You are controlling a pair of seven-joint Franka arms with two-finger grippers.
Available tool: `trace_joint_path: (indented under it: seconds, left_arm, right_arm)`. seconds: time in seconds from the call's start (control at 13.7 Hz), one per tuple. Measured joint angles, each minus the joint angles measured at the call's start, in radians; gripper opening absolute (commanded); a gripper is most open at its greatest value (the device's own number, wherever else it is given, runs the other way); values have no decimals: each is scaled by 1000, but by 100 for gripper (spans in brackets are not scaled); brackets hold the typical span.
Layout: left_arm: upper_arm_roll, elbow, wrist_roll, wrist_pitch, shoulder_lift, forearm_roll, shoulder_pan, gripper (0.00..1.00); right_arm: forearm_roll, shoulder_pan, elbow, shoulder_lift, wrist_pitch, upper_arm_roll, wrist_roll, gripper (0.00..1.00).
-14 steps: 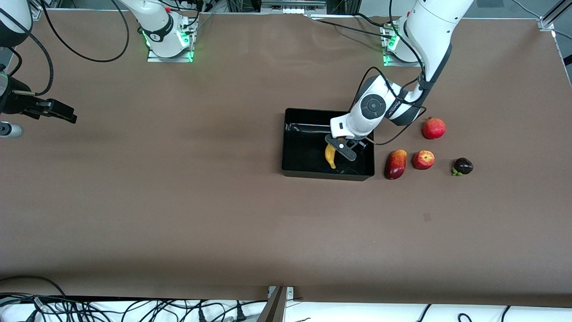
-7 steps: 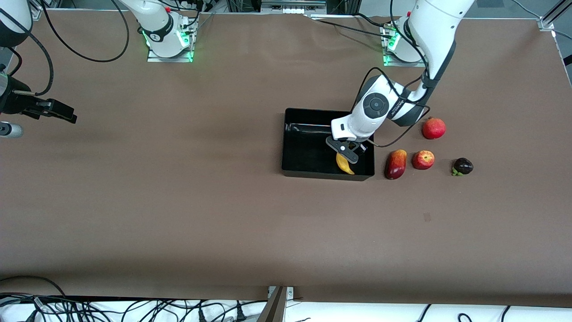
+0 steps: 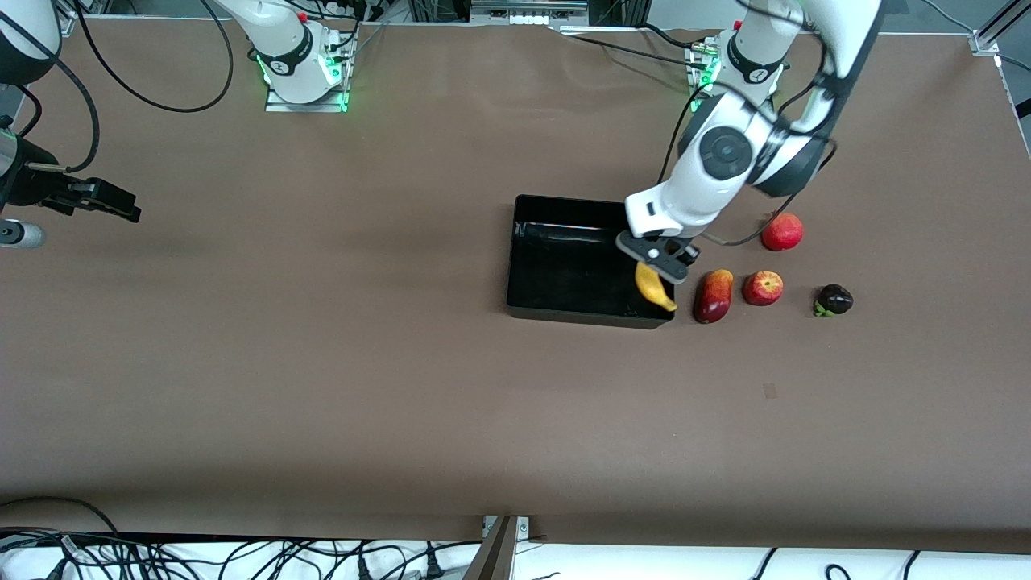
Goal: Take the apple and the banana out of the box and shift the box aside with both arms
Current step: 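Close the left gripper on the banana and lift it, then set the banana beside the fruits while the right gripper grips the box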
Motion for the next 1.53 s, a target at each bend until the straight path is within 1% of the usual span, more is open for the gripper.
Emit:
trace_joint_path:
  seconds: [0.15,0.29,0.44,0.66,0.73,0.88,1.02,1.17,1.24,1.31,1.39,1.46,1.53]
  left_arm:
    - [-1,0,67,-26,-21,-2,57,0]
    - [12,3,180,-25,4,-3,126,0]
    - [65,40,303,-19,75,-3,161,0]
    - [145,155,488,16,231,1,176,0]
    - [168,200,547,25,282,4,177,0]
    - [199,278,634,37,370,5,178,0]
    - [210,315,688,102,433,6,183,0]
    - [220,328,709,142,475,6,185,0]
    - [223,331,712,148,485,6,185,77]
    - [224,335,713,149,488,6,185,100]
    - [223,340,713,149,487,6,184,100]
    - [223,348,712,150,484,6,184,100]
    - [223,359,712,151,473,6,184,100]
  right_arm:
    - [2,2,0,7,-11,16,-1,100]
    - [9,22,0,19,-9,51,6,100]
    - [23,94,7,34,3,82,84,100]
    - [116,239,35,115,47,96,211,100]
    - [141,289,45,160,95,97,272,100]
    - [161,378,69,261,221,100,413,100]
    - [164,474,91,356,351,101,561,100]
    - [172,563,113,439,451,102,700,100]
    - [178,602,117,472,482,102,738,100]
    - [180,639,118,505,514,102,759,98]
    - [182,675,117,542,552,102,770,97]
    - [183,708,117,581,595,102,787,86]
    - [183,736,117,617,638,102,806,58]
